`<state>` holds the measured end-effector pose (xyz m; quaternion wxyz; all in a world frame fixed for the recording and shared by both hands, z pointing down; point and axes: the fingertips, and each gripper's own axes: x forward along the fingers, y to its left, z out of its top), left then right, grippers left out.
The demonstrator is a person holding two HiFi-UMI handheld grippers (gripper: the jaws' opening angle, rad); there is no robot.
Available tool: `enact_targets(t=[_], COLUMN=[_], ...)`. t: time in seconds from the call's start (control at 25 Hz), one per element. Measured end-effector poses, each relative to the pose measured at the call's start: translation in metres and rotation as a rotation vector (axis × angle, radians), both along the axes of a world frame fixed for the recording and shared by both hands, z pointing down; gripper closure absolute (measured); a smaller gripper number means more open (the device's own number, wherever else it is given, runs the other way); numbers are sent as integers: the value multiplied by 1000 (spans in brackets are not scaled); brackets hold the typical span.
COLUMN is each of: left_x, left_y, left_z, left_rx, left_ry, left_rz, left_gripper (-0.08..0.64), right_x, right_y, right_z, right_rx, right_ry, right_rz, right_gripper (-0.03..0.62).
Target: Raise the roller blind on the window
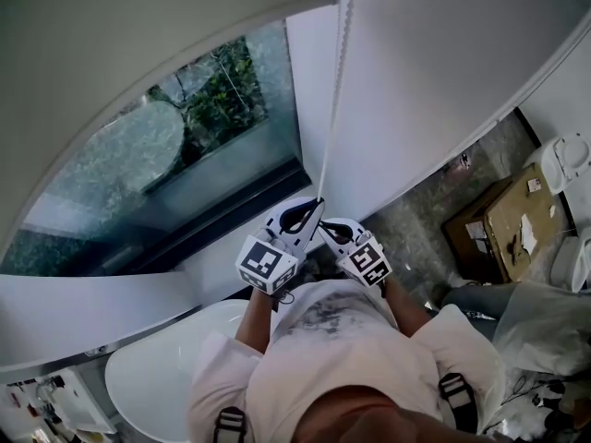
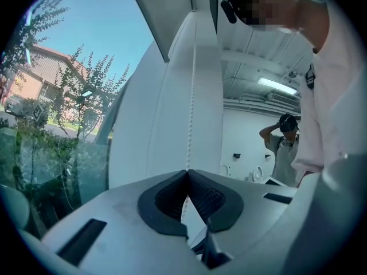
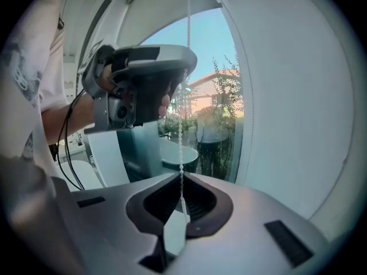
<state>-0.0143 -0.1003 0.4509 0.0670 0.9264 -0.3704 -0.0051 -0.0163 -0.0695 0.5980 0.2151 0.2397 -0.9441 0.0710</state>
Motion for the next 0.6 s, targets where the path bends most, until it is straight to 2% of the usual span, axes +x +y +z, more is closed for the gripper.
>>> enact_targets(t=[0.24,0.44,0.6], left_x=[-3,-5,-7], left_y=[-7,-10,-14], left_z=[0,-2,-3], left_rx=[4,3,3], left_ry=[5,20,20], left_rz=[-13,-28,-32], left_gripper=[554,554,554], right_x=[7,20,20], right_y=[-3,-9,-11], right_z=[-56,-111,-165], right_rx=[32,107,174], right_ry=[-132,-158,-219], right_rz=[14,59,67], right_gripper=[529,529,529])
